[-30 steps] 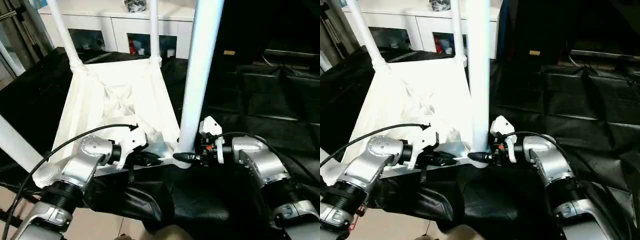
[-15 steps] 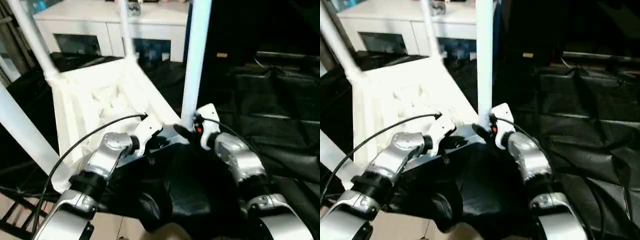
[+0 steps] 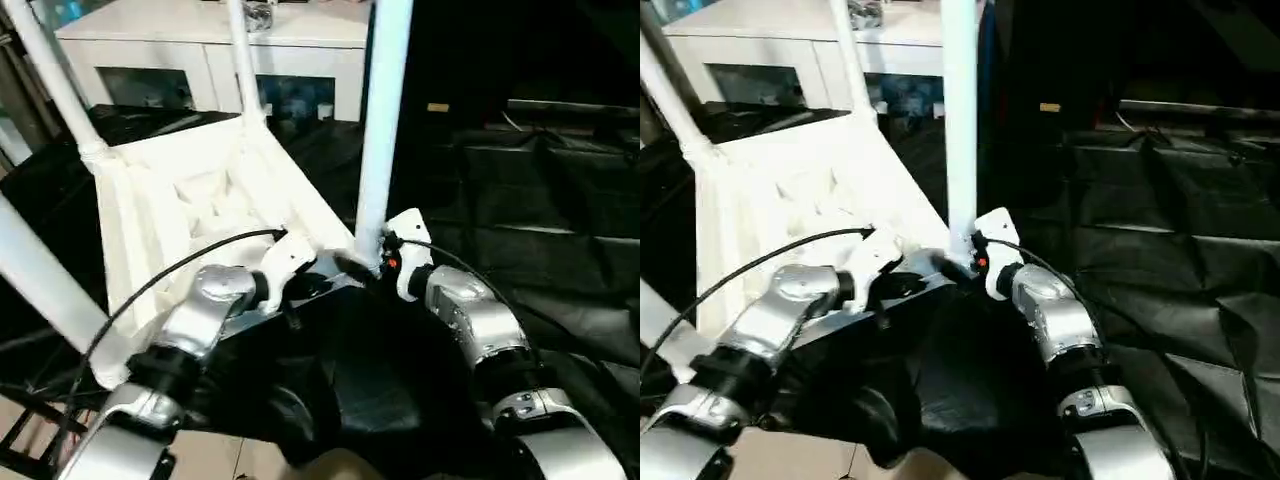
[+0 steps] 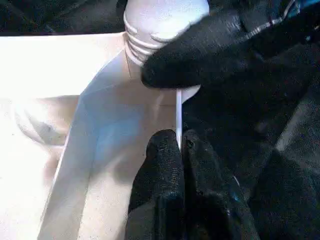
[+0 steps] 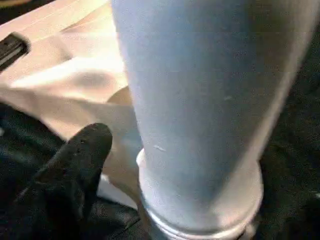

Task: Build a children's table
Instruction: Rotate leg to tighten

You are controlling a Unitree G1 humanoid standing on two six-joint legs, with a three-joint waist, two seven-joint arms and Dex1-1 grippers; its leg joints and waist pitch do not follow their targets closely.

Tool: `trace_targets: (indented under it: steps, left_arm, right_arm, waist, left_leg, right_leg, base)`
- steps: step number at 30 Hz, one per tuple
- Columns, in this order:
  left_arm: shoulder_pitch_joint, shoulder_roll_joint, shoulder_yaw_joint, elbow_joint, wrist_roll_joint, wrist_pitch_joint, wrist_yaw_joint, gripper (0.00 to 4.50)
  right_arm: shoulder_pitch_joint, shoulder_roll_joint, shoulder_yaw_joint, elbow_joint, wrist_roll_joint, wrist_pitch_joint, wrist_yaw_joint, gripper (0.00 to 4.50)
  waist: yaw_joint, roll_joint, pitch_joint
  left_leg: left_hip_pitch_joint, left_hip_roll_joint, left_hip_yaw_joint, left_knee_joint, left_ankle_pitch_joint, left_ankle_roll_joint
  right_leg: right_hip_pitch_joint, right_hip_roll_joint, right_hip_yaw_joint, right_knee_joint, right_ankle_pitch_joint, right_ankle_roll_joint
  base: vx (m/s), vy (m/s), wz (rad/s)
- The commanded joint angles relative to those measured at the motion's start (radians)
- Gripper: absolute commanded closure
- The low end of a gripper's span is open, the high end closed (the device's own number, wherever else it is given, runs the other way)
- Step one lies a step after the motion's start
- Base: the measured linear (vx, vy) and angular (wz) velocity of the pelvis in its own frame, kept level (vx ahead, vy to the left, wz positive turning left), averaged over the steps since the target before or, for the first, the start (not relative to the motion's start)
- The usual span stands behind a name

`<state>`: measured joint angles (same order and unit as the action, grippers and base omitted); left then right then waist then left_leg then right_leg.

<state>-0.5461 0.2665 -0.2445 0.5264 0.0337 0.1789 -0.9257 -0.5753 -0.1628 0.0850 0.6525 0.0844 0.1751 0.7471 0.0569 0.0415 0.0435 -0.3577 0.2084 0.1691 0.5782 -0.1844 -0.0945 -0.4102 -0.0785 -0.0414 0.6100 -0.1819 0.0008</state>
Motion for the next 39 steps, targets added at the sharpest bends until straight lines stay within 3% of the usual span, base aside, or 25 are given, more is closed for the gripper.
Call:
trace_targets:
  steps: [1, 5, 6, 12, 15, 25, 39]
  left_arm:
    - [0.006, 0.007, 0.000, -0.051, -0.045, -0.045, -0.059, 4.50]
    - [0.018, 0.032, -0.002, -0.068, -0.054, -0.048, -0.098, 4.50]
    - [0.022, 0.040, -0.003, -0.076, -0.059, -0.047, -0.114, 4.50]
    - [0.063, 0.101, -0.011, -0.134, -0.092, -0.043, -0.227, 4.50]
    - [0.076, 0.115, -0.012, -0.148, -0.103, -0.041, -0.255, 4.50]
    - [0.095, 0.132, -0.019, -0.179, -0.116, -0.025, -0.294, 4.50]
    - [0.095, 0.134, -0.020, -0.174, -0.108, -0.029, -0.288, 4.50]
  right_arm:
    - [0.015, -0.025, 0.026, -0.037, 0.019, 0.018, 0.087, 0.03]
    - [0.019, -0.061, 0.030, -0.056, 0.023, 0.016, 0.152, 0.03]
    - [0.021, -0.072, 0.033, -0.061, 0.026, 0.015, 0.176, 0.03]
    - [0.048, -0.173, 0.093, -0.124, 0.041, 0.023, 0.389, 0.03]
    - [0.053, -0.183, 0.095, -0.135, 0.043, 0.017, 0.408, 0.03]
    - [0.065, -0.177, 0.101, -0.154, 0.063, 0.018, 0.437, 0.03]
    - [0.073, -0.162, 0.114, -0.159, 0.063, 0.028, 0.427, 1.20]
  waist:
    - [0.004, -0.007, -0.064]
    - [0.012, -0.008, -0.072]
    - [0.013, -0.008, -0.068]
    - [0.020, -0.009, -0.064]
    - [0.024, -0.010, -0.062]
    - [0.031, -0.011, -0.065]
    - [0.032, -0.013, -0.066]
  left_leg:
    - [-0.004, 0.008, 0.005, -0.059, -0.180, 0.048]
    - [-0.009, 0.009, 0.008, -0.049, -0.103, 0.083]
    - [-0.010, 0.009, 0.009, -0.049, -0.109, 0.091]
    - [-0.008, 0.013, 0.010, -0.051, -0.162, 0.084]
    - [-0.006, 0.013, 0.011, -0.053, -0.176, 0.073]
    - [-0.006, 0.012, 0.010, -0.051, -0.152, 0.072]
    - [-0.007, 0.011, 0.010, -0.049, -0.136, 0.069]
  right_leg:
    - [0.060, -0.042, 0.029, -0.068, -0.116, -0.240]
    - [0.060, -0.039, 0.026, -0.051, 0.021, -0.278]
    - [0.058, -0.039, 0.024, -0.051, 0.024, -0.284]
    - [0.059, -0.042, 0.024, -0.058, -0.068, -0.274]
    - [0.054, -0.042, 0.026, -0.062, -0.115, -0.263]
    - [0.052, -0.040, 0.026, -0.056, -0.083, -0.264]
    - [0.055, -0.041, 0.026, -0.055, -0.082, -0.255]
  base:
    - [0.000, 0.000, 0.00]
    - [0.000, 0.000, 0.00]
    - [0.000, 0.000, 0.00]
    - [0.000, 0.000, 0.00]
    - [0.000, 0.000, 0.00]
    - [0.000, 0.000, 0.00]
    - [0.000, 0.000, 0.00]
